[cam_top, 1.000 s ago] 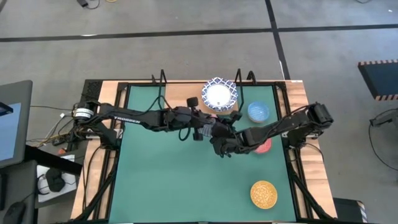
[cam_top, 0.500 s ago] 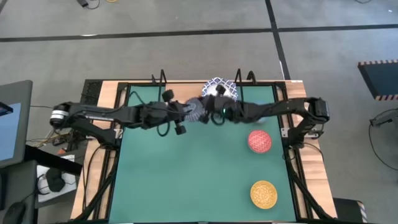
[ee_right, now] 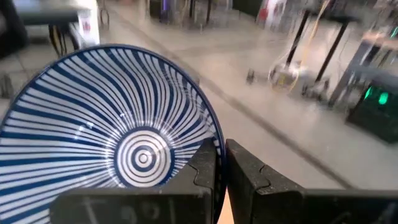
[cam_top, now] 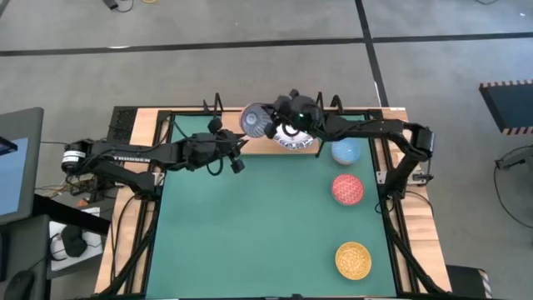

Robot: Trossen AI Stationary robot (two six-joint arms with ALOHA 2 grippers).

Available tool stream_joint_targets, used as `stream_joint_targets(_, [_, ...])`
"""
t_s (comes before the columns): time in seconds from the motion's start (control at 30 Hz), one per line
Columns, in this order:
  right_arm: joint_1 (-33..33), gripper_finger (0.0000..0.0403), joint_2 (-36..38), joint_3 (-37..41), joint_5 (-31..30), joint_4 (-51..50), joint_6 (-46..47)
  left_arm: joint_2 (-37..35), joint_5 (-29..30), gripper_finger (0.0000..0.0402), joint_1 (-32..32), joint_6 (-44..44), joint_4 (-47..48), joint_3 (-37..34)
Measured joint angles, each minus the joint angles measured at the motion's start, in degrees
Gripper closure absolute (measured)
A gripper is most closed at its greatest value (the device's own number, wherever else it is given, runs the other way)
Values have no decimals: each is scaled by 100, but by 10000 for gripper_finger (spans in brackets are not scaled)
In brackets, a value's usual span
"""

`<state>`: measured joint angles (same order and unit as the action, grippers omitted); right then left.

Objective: Place and stack bowls onto a shelf
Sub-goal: Put the blue bowl on the shelf

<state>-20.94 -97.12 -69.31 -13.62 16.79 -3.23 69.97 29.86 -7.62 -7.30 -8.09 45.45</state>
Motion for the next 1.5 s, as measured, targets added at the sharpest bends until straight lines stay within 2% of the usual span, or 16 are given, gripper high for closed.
stream_joint_targets(0.1, [-61,360,-430,-570,125,-588,3,-19,-15,317,-37,33,-143,18])
stream_joint_targets(0.2, [-130,360,-832,-1175,185,-1797,27,-18,-2,317,-50,25,-97,15])
stream_joint_targets(0.3, [-188,360,-1144,-1666,185,-2421,25,-17,-4,317,-46,-4,-32,13])
stream_joint_targets(0.37, [-277,360,-1291,-1948,303,-2600,116,-19,-8,317,-41,-12,41,13])
stream_joint_targets(0.5, [-508,360,-1702,-2425,1188,-2851,375,-19,-6,317,-44,-12,66,13])
stream_joint_targets(0.7, [-721,360,-2390,-2979,1660,-3087,494,-19,-9,317,-41,-14,96,13])
stream_joint_targets(1.03, [-874,344,-2814,-3183,1697,-3414,694,-11,-13,317,-41,-10,207,13])
stream_joint_targets(1.33, [-906,271,-2810,-3183,1671,-3421,822,57,-12,317,-48,-10,217,13])
stream_joint_targets(1.5, [-840,232,-2534,-3178,1528,-3592,751,57,-12,317,-48,-4,252,13])
